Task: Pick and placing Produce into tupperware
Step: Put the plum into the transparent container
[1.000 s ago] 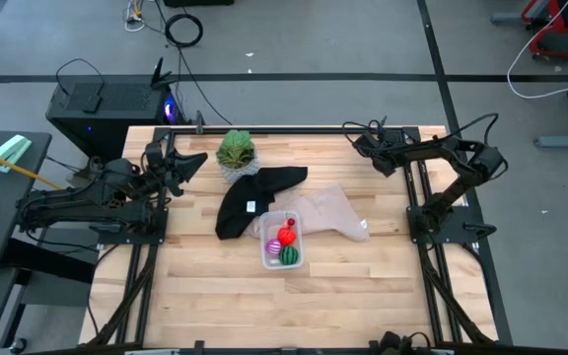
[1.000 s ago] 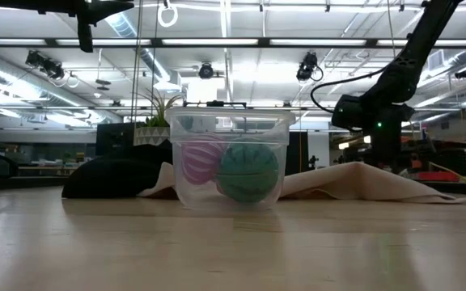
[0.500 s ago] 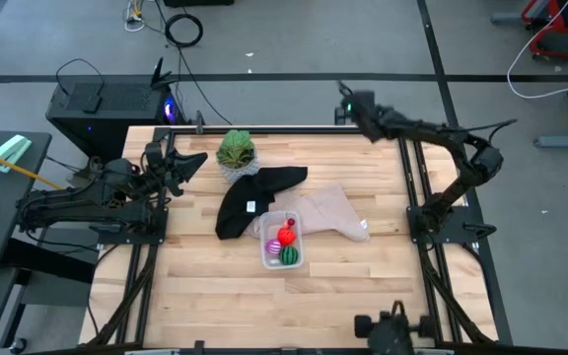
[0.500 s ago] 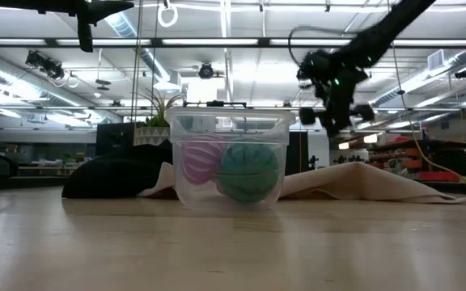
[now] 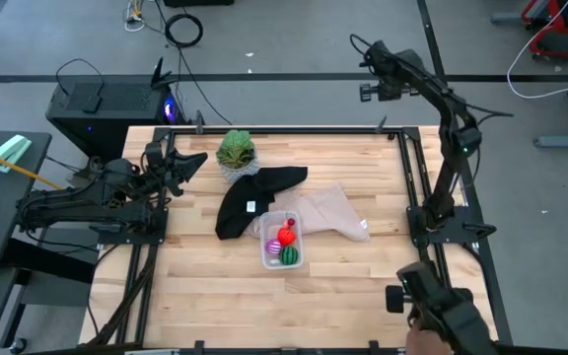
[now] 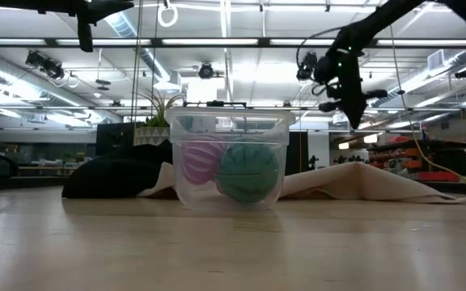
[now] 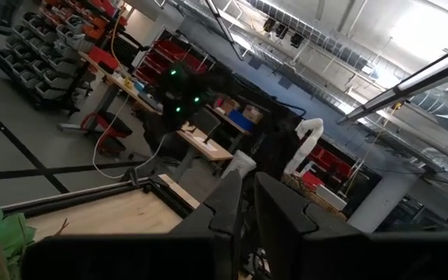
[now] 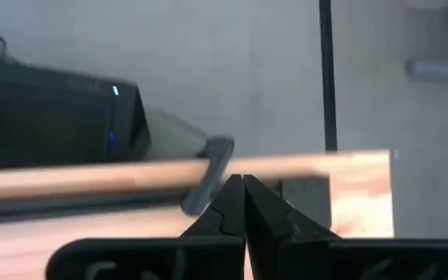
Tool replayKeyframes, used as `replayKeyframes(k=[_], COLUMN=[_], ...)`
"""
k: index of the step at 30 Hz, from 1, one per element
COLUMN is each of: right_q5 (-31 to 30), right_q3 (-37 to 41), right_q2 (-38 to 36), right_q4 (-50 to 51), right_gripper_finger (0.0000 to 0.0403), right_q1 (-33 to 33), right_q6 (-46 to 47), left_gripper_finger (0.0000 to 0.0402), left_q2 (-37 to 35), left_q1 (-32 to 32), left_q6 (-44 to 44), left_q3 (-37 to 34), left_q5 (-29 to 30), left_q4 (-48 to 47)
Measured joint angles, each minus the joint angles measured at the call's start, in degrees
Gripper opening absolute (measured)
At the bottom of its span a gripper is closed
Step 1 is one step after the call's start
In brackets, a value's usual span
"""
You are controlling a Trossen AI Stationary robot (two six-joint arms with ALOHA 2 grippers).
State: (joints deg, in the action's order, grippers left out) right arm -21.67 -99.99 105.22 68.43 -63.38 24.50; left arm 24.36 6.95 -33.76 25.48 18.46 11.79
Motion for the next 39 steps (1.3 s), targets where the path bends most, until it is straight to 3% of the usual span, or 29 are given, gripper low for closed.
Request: replayKeyframes(k=[9,19,33,39], right_q5=[1.2,0.3,0.7,0.1], right_q3=[4.2,11.4,14.0,15.6], right_q2=[5.4,6.0,6.1,6.1], right_q4=[2.5,0.7,-2.0,-4.5], right_gripper_finger=[0.0002,0.0004,0.0090,0.0104], right_q1=[-0.2,0.5,0.5,0.5], right_q6=[5.3,5.4,9.6,7.5], left_gripper_finger=[0.0041,0.0035,0.0032,0.0038], left_q2=[0.0,0.0,0.0,0.0], left_q1=[0.0,0.0,0.0,0.0], left_q6=[0.0,-0.1,0.0,0.0], left_q3=[0.0,0.0,0.0,0.0], left_q5=[0.0,0.0,0.0,0.0], left_q4=[0.0,0.1,0.0,0.0])
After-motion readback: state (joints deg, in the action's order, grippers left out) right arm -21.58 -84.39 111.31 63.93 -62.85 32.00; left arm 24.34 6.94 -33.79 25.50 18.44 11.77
